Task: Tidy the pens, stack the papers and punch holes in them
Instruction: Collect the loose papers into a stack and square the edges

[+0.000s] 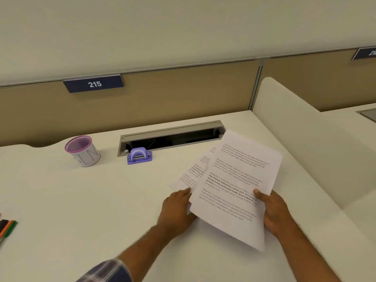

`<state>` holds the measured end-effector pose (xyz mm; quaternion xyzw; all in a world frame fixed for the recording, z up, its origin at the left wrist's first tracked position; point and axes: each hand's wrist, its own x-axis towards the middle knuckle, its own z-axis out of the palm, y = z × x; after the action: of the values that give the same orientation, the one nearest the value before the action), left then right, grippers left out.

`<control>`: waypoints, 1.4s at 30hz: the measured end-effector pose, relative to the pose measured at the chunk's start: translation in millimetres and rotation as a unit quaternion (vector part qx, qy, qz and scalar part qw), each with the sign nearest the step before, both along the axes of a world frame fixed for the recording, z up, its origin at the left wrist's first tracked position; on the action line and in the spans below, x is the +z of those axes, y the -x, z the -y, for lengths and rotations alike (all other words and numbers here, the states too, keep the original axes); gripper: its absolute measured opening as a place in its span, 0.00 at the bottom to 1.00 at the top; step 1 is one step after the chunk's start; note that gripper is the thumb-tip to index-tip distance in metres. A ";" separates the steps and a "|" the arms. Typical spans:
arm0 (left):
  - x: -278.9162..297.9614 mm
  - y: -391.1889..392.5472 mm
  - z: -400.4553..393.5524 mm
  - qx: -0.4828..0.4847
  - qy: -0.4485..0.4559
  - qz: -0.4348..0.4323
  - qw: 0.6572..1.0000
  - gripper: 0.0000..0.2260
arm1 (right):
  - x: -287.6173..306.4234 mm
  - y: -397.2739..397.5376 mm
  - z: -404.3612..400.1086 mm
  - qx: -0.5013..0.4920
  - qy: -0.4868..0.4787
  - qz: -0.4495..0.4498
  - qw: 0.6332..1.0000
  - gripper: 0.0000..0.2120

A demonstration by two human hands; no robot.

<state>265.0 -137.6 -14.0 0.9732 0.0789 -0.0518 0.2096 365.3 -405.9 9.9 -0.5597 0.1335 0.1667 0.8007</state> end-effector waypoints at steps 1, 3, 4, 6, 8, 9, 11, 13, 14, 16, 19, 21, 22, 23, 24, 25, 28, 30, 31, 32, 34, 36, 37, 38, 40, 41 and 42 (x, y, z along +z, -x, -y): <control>-0.3 6.2 1.9 0.003 0.002 0.018 1.000 0.31 | -0.6 1.3 -5.2 0.001 -0.007 -0.001 1.000 0.13; -0.6 19.7 4.8 0.009 0.002 0.042 0.999 0.27 | -2.0 4.8 -19.1 0.004 -0.016 -0.002 1.000 0.12; -1.3 27.1 5.5 0.010 -0.006 0.046 0.999 0.25 | -3.0 7.2 -27.4 0.001 -0.022 -0.004 1.000 0.12; -0.4 41.7 5.6 0.015 -0.016 0.056 0.998 0.20 | -4.7 12.7 -45.3 -0.010 -0.033 -0.014 0.999 0.15; 4.0 53.5 4.7 0.050 0.026 0.063 0.996 0.08 | -5.9 19.4 -64.0 -0.013 -0.038 -0.026 0.999 0.17; 8.4 56.6 2.9 0.080 0.065 0.055 0.993 0.02 | -6.0 23.0 -73.1 -0.011 -0.042 -0.033 0.998 0.17; 11.1 57.6 -0.8 0.141 0.129 0.038 0.981 0.08 | -6.6 30.6 -88.8 -0.007 -0.053 -0.053 0.997 0.17; 11.8 56.5 -6.0 0.185 0.126 0.062 0.973 0.06 | -7.5 37.5 -100.2 0.002 -0.066 -0.076 0.995 0.17; 11.5 54.8 -9.5 0.205 0.096 0.078 0.971 0.01 | -8.4 40.0 -103.8 0.006 -0.076 -0.090 0.993 0.17; 8.9 49.3 -13.7 0.228 0.028 0.076 0.970 0.10 | -10.4 44.1 -107.5 0.007 -0.104 -0.121 0.987 0.17; 12.1 37.3 -10.8 0.267 -0.007 -0.013 0.964 0.25 | -9.5 47.9 -107.9 0.008 -0.149 -0.161 0.976 0.18; 17.1 30.0 -3.8 0.289 0.007 -0.055 0.956 0.31 | -7.6 49.8 -106.6 0.011 -0.164 -0.169 0.972 0.18; 19.9 26.7 -0.5 0.299 0.026 -0.063 0.952 0.32 | -7.2 50.5 -105.8 0.011 -0.170 -0.169 0.971 0.18; 22.5 23.8 1.5 0.311 0.051 -0.066 0.947 0.32 | -7.0 51.1 -104.9 0.012 -0.177 -0.169 0.969 0.18; 23.6 20.8 1.7 0.317 0.073 -0.070 0.943 0.32 | -6.9 51.6 -103.7 0.013 -0.185 -0.169 0.968 0.18; 24.7 18.2 1.1 0.311 0.083 -0.080 0.944 0.32 | -6.7 52.1 -102.7 0.014 -0.191 -0.170 0.967 0.18; 24.8 12.2 -4.9 0.269 0.043 -0.127 0.954 0.32 | -7.8 52.7 -101.1 0.020 -0.209 -0.171 0.963 0.19; 27.9 11.0 -6.8 0.286 0.034 -0.147 0.946 0.31 | -9.0 52.8 -101.4 0.020 -0.216 -0.171 0.961 0.19; 29.8 10.8 -6.7 0.300 0.032 -0.154 0.941 0.30 | -9.4 53.1 -101.6 0.021 -0.217 -0.171 0.961 0.19; 31.2 10.8 -6.1 0.306 0.027 -0.158 0.939 0.28 | -9.7 53.4 -101.6 0.022 -0.218 -0.169 0.961 0.19; 30.4 10.0 -5.3 0.307 0.026 -0.166 0.937 0.25 | -10.4 53.8 -101.3 0.022 -0.220 -0.165 0.961 0.19; 27.6 10.8 -6.6 0.313 0.066 -0.141 0.937 0.22 | -10.9 53.8 -101.1 0.022 -0.218 -0.162 0.962 0.19; 24.2 11.2 -8.5 0.297 0.086 -0.109 0.945 0.20 | -10.8 53.9 -100.9 0.023 -0.216 -0.163 0.962 0.19; 21.8 12.3 -10.7 0.271 0.095 -0.073 0.955 0.17 | -10.4 53.8 -100.2 0.024 -0.215 -0.166 0.962 0.19; 21.1 16.4 -14.7 0.261 0.141 -0.004 0.955 0.12 | -9.5 53.2 -97.1 0.028 -0.218 -0.179 0.959 0.19; 22.8 19.2 -16.7 0.271 0.190 0.017 0.943 0.11 | -9.2 52.5 -94.5 0.032 -0.221 -0.185 0.957 0.19; 24.0 22.9 -18.7 0.281 0.228 0.032 0.932 0.11 | -8.7 51.6 -91.5 0.034 -0.223 -0.187 0.956 0.19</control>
<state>242.1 -118.9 9.9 0.8385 0.3281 0.0235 0.4345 313.7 -314.3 1.2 -0.3298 0.2211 0.3216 0.8596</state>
